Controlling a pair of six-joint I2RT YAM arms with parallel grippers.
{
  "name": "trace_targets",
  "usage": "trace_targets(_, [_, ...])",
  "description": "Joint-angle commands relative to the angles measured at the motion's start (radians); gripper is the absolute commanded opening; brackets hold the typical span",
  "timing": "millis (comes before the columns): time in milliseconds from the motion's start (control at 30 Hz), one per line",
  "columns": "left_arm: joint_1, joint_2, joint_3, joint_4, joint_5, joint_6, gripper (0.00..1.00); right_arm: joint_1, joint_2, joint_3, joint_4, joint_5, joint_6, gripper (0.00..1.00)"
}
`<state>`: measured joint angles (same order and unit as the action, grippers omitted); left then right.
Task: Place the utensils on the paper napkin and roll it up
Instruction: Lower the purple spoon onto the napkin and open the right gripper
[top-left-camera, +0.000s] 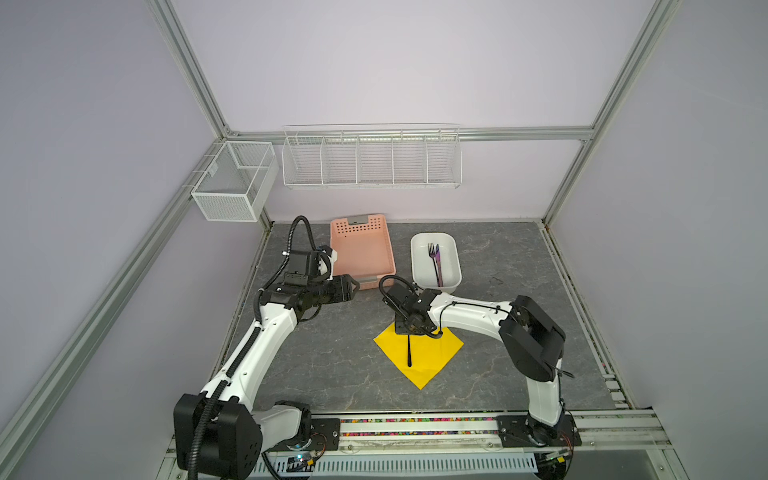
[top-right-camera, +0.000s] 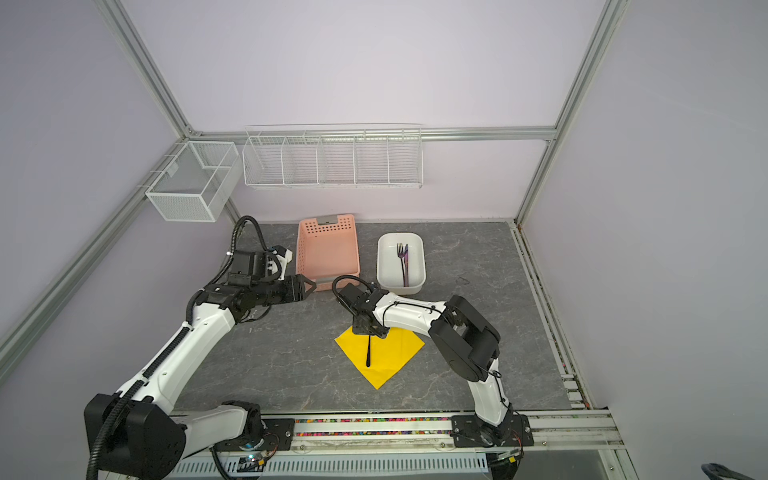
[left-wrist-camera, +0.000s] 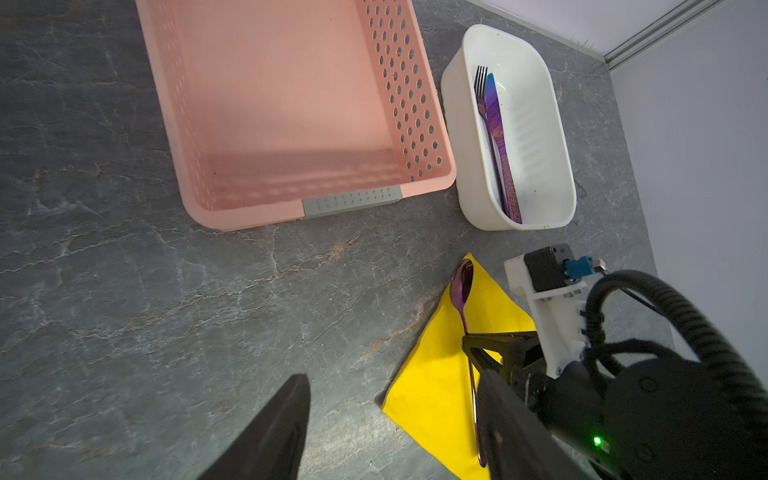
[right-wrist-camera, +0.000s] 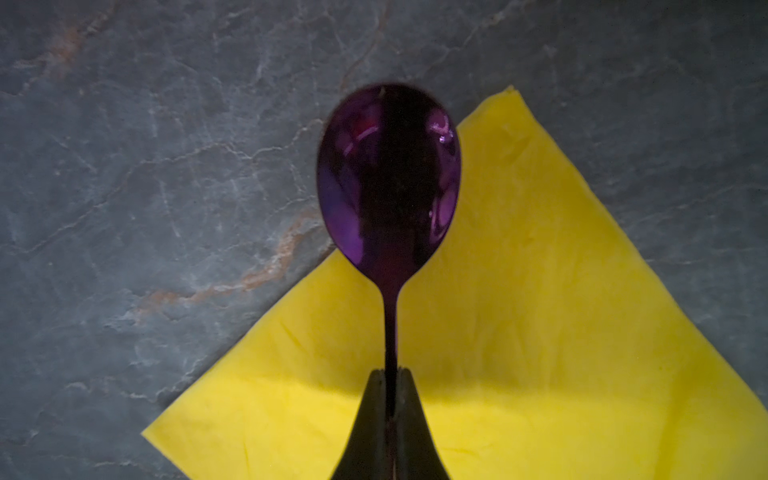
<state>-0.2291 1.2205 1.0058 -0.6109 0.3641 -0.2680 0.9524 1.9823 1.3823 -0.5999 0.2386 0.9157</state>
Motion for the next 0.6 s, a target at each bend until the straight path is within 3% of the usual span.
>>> trace_targets(0, [0.004, -0.013, -0.012, -0.001, 0.011, 0.015, 0.65, -0.005, 0.022, 0.02, 0.006, -0.005, 0.003, 0.07])
trace_targets(567, [0.005, -0.013, -0.014, -0.001, 0.012, 0.015, 0.65, -0.014, 0.051, 0.02, 0.011, -0.023, 0.002, 0.08])
